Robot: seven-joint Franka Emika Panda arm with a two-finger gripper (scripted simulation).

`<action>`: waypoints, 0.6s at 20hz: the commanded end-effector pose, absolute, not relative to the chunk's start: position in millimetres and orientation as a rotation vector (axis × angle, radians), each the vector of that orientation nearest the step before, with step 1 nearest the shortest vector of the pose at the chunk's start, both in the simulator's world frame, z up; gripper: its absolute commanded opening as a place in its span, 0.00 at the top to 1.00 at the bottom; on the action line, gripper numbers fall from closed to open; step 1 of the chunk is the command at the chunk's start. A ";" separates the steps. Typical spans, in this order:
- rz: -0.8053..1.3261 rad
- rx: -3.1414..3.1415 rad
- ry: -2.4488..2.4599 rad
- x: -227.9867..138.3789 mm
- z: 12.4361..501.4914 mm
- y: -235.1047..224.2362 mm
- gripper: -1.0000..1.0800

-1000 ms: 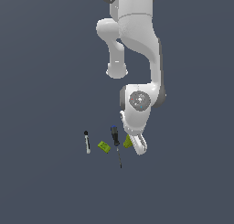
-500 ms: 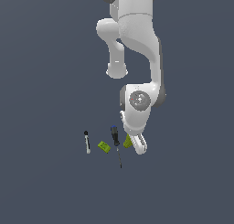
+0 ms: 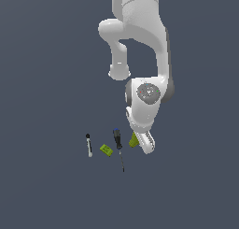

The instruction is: Pick up a designated object from a clutter of objects.

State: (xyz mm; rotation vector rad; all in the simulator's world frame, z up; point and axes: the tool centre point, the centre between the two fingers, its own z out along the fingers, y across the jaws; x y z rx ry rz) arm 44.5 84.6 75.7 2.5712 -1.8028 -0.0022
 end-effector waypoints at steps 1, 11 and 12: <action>0.001 2.574 -1.804 42.2 93.9 91.2 1.00; 0.002 2.572 -1.804 23.7 195.5 128.1 1.00; 0.002 2.572 -1.804 21.6 207.4 132.4 1.00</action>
